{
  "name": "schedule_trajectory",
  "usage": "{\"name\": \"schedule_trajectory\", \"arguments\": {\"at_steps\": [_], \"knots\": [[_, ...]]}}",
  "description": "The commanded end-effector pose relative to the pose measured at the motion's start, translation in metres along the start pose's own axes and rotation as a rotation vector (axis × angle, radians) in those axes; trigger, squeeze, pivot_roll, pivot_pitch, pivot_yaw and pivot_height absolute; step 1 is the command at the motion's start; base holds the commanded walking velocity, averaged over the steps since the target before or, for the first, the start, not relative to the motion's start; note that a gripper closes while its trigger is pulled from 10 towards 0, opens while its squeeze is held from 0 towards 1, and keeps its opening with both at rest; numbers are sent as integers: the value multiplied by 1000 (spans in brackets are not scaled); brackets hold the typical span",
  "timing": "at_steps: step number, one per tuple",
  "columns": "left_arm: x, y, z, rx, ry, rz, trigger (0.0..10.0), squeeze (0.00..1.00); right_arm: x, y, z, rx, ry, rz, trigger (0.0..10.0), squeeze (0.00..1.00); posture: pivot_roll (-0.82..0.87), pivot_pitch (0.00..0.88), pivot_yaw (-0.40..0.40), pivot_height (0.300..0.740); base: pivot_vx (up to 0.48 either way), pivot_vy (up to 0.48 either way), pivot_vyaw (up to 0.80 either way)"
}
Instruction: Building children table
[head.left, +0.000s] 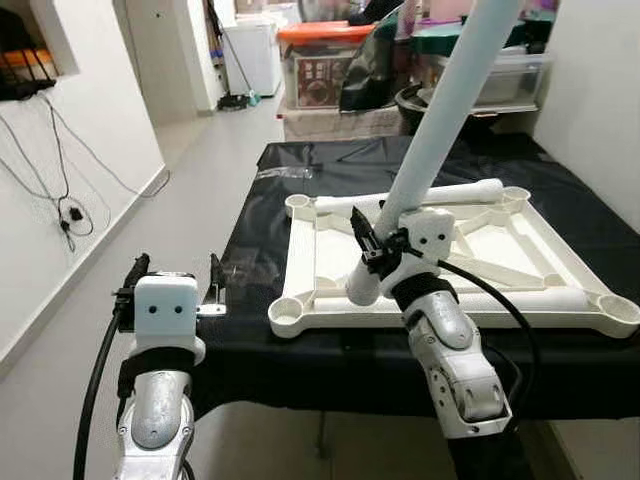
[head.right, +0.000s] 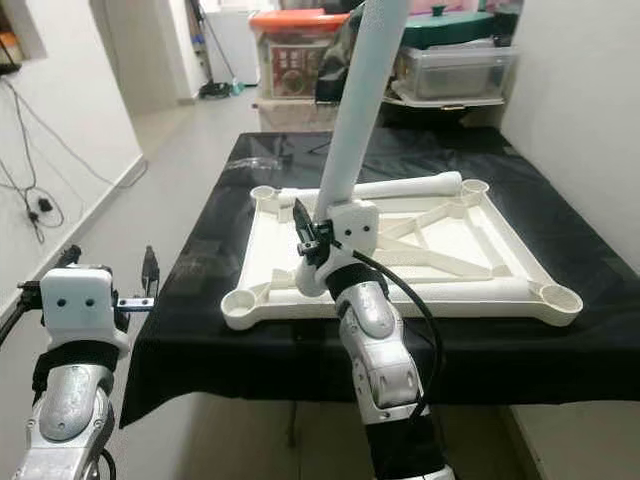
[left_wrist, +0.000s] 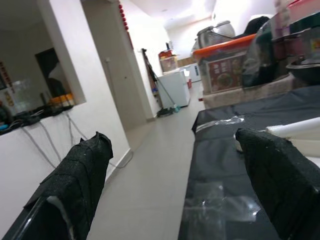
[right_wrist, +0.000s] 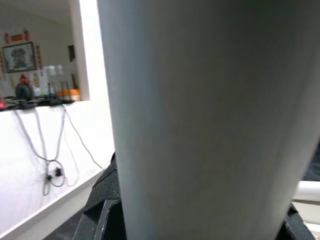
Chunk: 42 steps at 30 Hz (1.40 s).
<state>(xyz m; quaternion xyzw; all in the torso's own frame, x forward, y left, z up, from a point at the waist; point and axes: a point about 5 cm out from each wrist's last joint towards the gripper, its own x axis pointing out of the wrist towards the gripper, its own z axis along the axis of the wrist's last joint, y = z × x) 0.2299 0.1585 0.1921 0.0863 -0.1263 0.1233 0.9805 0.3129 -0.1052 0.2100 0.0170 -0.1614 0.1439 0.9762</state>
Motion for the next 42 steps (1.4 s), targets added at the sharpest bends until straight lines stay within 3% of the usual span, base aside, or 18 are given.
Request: {"name": "schedule_trajectory", "arguments": {"at_steps": [1, 26, 32, 42], "knots": [[0, 1, 2, 10, -12, -1, 10000, 0, 2, 2, 1, -2, -1, 6, 10000, 0, -55, 0, 44, 740, 251, 0, 0], [-1, 0, -1, 10, -5, -2, 10000, 0, 2, 3, 1, 0, -5, 8, 10000, 0, -56, 0, 47, 740, 252, 0, 0], [-1, 1, -3, -7, 9, 25, 10000, 0, 2, 3, 1, -1, -6, 10, 10000, 0, -60, 0, 41, 740, 0, 0, 0], [-4, -1, -6, -48, 32, -15, 10000, 0, 16, 0, 8, 7, -26, 97, 10000, 0, -77, 0, 40, 740, 0, 0, 0]]}}
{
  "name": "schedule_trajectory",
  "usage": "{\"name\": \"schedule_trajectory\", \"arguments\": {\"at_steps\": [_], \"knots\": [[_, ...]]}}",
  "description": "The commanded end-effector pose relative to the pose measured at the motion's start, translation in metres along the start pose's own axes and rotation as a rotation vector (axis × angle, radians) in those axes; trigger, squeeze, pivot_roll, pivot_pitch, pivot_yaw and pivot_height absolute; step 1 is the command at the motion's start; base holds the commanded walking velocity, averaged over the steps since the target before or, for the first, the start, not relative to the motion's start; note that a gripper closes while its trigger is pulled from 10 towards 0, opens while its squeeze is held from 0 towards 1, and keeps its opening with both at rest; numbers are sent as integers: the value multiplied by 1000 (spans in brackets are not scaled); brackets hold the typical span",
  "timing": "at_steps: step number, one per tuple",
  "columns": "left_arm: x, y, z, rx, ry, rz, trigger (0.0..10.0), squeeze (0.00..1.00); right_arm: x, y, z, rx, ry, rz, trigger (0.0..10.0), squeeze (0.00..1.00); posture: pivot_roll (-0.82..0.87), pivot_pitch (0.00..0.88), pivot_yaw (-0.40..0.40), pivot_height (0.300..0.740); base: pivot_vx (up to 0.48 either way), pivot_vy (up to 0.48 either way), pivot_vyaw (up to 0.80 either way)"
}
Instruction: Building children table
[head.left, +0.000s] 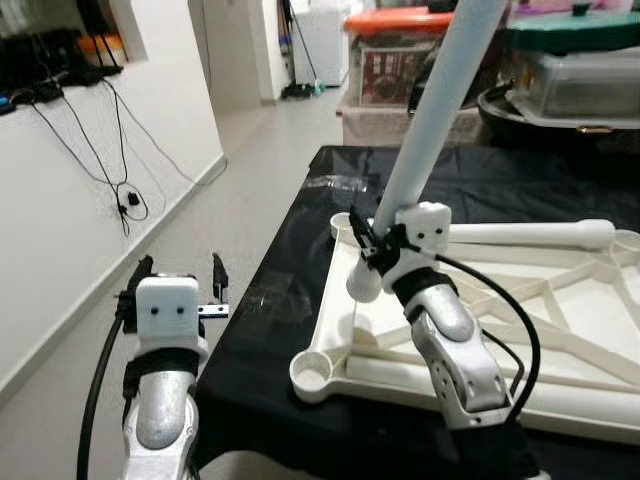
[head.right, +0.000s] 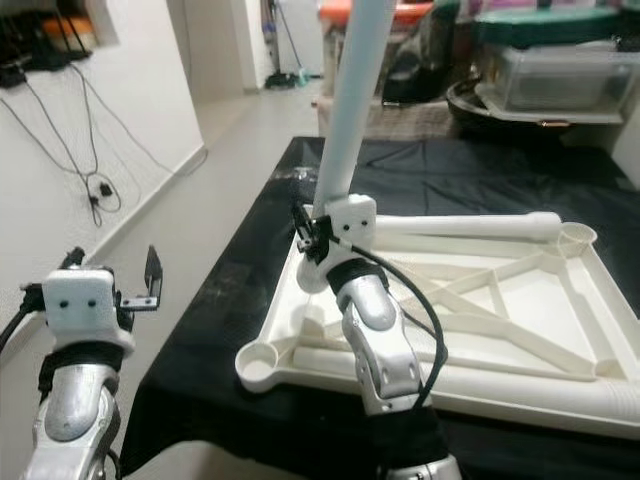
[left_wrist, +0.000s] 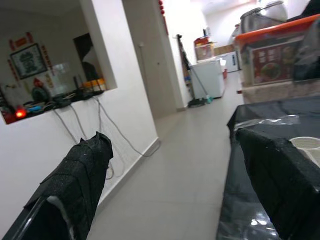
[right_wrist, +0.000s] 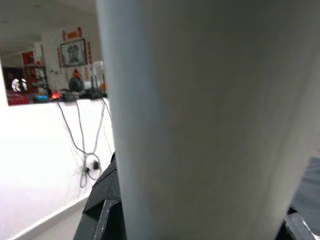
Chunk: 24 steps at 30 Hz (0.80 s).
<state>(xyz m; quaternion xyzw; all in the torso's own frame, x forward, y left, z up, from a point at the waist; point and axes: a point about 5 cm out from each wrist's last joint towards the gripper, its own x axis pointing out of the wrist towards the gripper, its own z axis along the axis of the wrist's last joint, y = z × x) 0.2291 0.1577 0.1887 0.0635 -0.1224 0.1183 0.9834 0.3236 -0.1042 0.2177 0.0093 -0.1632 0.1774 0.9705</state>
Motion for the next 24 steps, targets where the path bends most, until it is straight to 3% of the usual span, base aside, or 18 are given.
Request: {"name": "schedule_trajectory", "arguments": {"at_steps": [1, 7, 10, 17, 20, 24], "knots": [[-2, 0, -3, -3, 19, -9, 10000, 0, 4, 2, 4, 11, -24, 27, 10000, 0, -77, 0, 40, 740, 0, 0, 0], [-6, -1, -2, -19, 22, -32, 10000, 0, 21, -6, 14, -11, -49, 92, 10000, 0, -57, 0, 37, 740, 0, 0, 0], [-11, 0, -2, -34, 40, -63, 10000, 0, 46, -14, 25, 7, -47, 211, 10000, 0, -18, 2, 44, 740, 0, 0, 0], [-16, -1, 2, -47, 41, -86, 10000, 0, 63, -22, 31, 27, -25, 287, 10000, 0, 0, 26, 30, 740, 0, 0, 0], [-27, -5, 6, -77, 61, -131, 10000, 0, 76, -20, 42, 106, 26, 528, 10000, 0, 22, 80, 22, 740, 0, 0, 0], [-31, -7, 6, -83, 73, -147, 10000, 0, 78, -21, 44, 129, 33, 599, 10000, 0, 31, 95, 19, 740, 0, 0, 0]]}}
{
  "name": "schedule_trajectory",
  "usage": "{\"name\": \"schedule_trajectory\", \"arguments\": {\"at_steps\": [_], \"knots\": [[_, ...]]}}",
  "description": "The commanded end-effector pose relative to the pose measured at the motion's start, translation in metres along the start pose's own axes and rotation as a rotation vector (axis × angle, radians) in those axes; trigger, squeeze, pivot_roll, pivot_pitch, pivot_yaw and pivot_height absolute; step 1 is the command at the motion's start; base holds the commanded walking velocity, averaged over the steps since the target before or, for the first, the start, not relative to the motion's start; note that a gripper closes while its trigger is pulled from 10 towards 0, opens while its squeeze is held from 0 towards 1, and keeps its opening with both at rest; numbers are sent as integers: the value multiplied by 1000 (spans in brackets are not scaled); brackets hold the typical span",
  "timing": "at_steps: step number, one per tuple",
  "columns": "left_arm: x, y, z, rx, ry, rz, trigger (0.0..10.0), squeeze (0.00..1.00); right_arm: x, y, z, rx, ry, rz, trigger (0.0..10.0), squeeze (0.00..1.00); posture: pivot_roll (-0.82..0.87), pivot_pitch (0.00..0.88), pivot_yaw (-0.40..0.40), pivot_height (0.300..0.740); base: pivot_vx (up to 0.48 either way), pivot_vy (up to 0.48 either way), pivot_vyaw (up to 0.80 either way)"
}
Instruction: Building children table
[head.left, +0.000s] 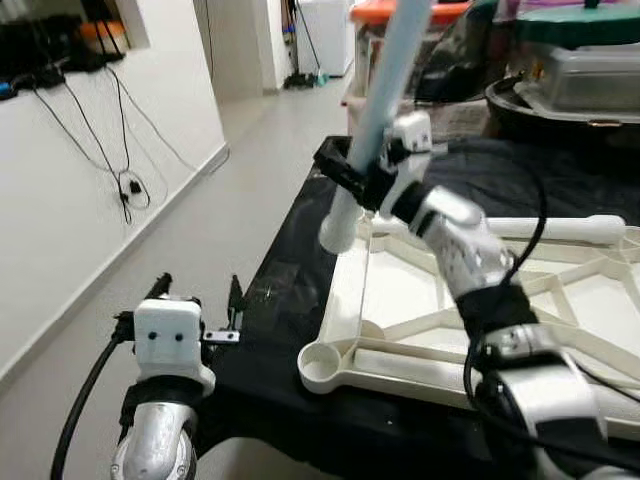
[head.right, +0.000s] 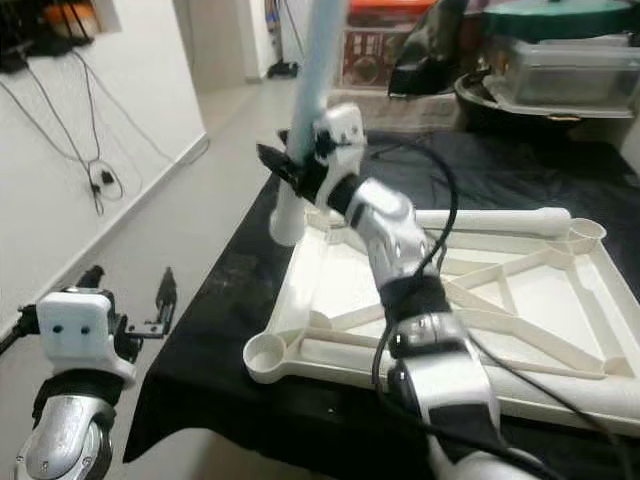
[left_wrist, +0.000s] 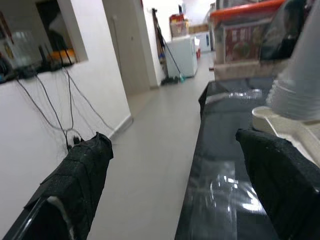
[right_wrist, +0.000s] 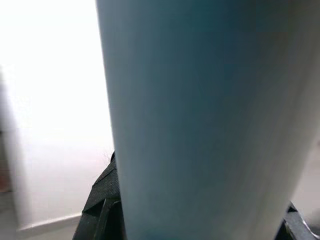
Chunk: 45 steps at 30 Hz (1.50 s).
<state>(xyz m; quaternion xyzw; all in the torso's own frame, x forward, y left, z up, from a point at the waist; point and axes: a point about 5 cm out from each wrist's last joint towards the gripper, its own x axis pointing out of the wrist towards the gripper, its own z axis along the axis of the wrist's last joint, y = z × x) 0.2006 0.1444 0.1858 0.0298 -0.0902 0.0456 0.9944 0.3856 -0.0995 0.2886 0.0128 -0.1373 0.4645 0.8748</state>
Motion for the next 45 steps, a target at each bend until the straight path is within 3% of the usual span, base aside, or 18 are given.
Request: {"name": "schedule_trajectory", "arguments": {"at_steps": [1, 6, 7, 10, 18, 23, 30, 35, 45], "knots": [[-7, -4, -1, -18, 31, -35, 10000, 0, -5, -2, 1, 67, -5, 116, 10000, 0, 42, 112, 17, 740, 0, 0, 0], [-14, -6, -2, -21, 56, -67, 10000, 0, -13, -2, 4, 100, -1, 277, 10000, 0, 57, 127, 20, 740, 0, 0, 0], [-18, -7, -3, -22, 71, -79, 10000, 0, -20, 1, 0, 77, 34, 381, 10000, 0, 65, 133, 25, 740, 0, 0, 0], [-19, -7, -3, -23, 77, -82, 10000, 0, -24, 1, -4, 62, 65, 412, 10000, 0, 68, 133, 31, 740, 0, 0, 0], [-16, -7, -6, -21, 85, -93, 10000, 0, -38, 4, -9, 130, 60, 503, 10000, 0, 43, 102, 39, 740, 0, 0, 0], [-12, -9, -9, -19, 83, -99, 10000, 0, -49, 5, -15, 163, 67, 536, 10000, 0, 31, 78, 34, 740, 0, 0, -699], [-7, -10, -12, -3, 75, -102, 10000, 0, -50, 9, -19, 173, 49, 537, 10000, 0, 23, 55, 28, 740, 0, 0, -200], [-9, -9, -13, -3, 82, -102, 10000, 0, -46, 17, -18, 153, 65, 603, 10000, 0, 23, 55, 28, 740, 0, 0, 0], [-23, -15, -15, -43, 122, -186, 10000, 0, -31, 35, -25, 71, 122, 749, 10000, 0, 48, 75, 30, 740, 0, 0, 0]]}}
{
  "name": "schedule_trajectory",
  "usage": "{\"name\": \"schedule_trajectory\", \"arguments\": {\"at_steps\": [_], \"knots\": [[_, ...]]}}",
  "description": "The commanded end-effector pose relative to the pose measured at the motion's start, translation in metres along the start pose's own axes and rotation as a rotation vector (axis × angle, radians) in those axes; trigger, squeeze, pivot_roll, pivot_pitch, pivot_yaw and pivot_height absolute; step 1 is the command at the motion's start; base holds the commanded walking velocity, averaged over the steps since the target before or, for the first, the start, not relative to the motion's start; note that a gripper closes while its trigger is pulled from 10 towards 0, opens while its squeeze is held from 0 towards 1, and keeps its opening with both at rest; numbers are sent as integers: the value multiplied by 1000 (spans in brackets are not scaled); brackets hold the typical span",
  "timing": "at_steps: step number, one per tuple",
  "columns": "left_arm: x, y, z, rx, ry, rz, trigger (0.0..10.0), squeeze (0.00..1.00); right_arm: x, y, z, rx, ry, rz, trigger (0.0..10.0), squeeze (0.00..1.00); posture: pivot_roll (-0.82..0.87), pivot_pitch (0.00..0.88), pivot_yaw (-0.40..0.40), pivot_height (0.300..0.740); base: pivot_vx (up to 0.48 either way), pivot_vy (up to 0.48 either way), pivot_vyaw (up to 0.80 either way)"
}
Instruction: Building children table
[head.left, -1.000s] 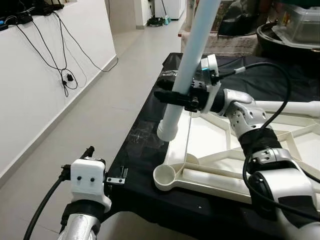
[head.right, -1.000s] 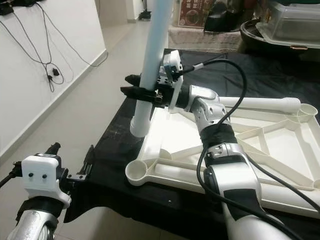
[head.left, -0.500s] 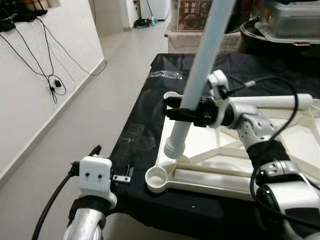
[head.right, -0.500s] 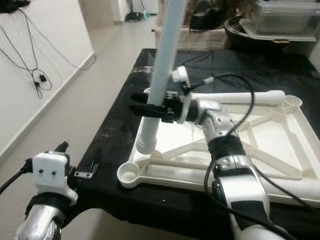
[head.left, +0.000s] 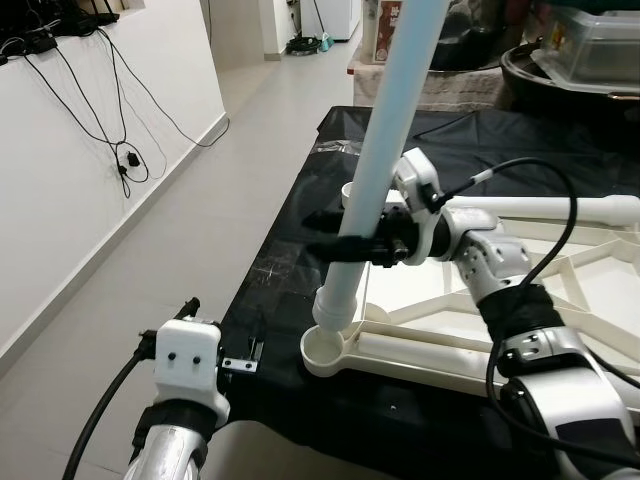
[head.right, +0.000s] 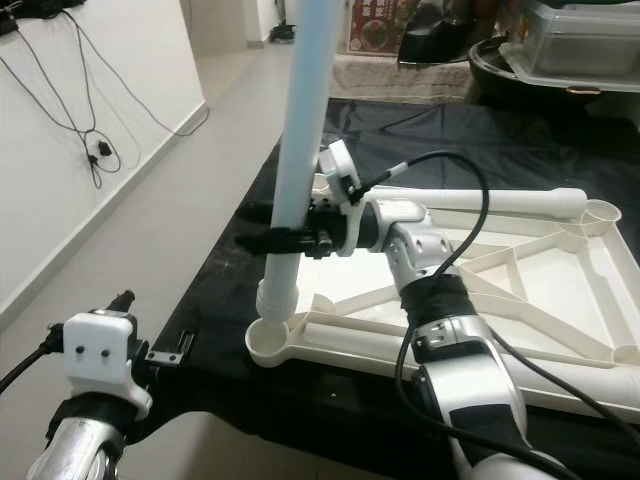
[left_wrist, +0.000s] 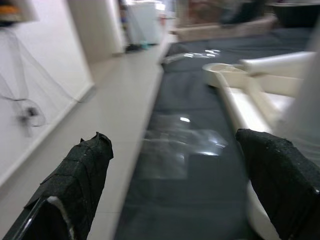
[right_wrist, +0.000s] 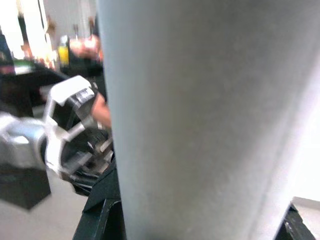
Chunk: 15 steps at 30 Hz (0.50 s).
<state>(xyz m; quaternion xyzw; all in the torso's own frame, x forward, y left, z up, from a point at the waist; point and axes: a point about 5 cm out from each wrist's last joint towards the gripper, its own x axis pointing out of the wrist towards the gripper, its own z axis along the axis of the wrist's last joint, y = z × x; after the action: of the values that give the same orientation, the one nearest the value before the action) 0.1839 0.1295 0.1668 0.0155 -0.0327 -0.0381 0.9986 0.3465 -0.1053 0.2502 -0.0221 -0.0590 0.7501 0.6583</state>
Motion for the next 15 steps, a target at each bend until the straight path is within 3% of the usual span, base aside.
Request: {"name": "schedule_trajectory", "arguments": {"at_steps": [1, 3, 7, 15], "knots": [[-5, -5, -3, -18, 30, -53, 10000, 0, 9, -2, 2, -36, 33, 34, 10000, 0, 50, 79, 29, 740, 0, 0, 0], [-17, -14, -10, -46, 80, -145, 10000, 0, 18, -4, -2, -44, 65, 53, 10000, 0, 61, 99, 27, 740, 0, 0, 0], [-28, -22, -14, -62, 116, -215, 10000, 0, 25, -4, -3, -52, 91, 72, 10000, 0, 67, 114, 24, 740, 0, 0, 0], [-42, -28, -17, -71, 152, -256, 10000, 0, 46, 1, -5, -66, 125, 182, 10000, 0, 69, 157, 13, 740, 0, 0, 0]]}}
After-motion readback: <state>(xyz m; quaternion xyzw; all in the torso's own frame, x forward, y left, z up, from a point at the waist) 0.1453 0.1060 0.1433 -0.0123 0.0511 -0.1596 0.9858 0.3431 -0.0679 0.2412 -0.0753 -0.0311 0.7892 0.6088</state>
